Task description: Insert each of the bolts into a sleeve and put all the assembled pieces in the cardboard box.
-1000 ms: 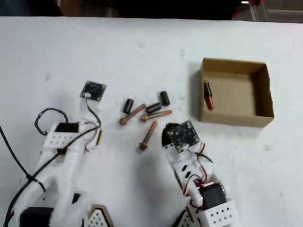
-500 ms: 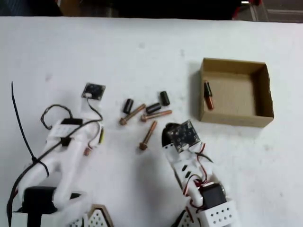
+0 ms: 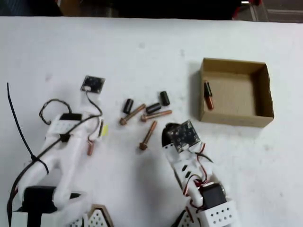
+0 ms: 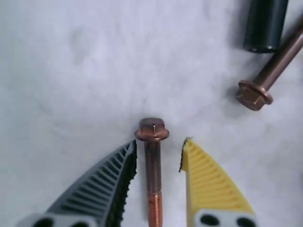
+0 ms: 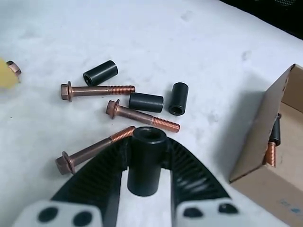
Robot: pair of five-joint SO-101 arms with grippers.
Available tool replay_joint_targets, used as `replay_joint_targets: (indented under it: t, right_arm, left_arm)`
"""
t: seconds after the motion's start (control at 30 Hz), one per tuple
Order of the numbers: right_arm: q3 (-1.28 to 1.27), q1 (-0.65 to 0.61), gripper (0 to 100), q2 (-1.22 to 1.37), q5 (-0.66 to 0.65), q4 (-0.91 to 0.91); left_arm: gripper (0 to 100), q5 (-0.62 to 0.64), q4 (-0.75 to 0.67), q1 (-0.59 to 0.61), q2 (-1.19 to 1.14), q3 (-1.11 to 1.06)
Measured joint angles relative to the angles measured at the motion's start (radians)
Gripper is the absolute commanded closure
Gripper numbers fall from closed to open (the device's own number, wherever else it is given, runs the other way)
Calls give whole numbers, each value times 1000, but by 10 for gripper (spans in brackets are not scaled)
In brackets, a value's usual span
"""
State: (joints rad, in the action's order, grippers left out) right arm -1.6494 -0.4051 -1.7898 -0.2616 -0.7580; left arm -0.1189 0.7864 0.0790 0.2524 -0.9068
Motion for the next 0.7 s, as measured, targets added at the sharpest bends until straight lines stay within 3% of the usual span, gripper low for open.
replay_joint_targets:
  t: [0.37, 0.7]
  right_arm:
    - [0, 0, 981, 0, 0, 0]
    - [0, 0, 981, 0, 0, 0]
  left_arm:
    - [823, -58, 207, 0, -2, 155]
    - [823, -58, 252, 0, -3, 178]
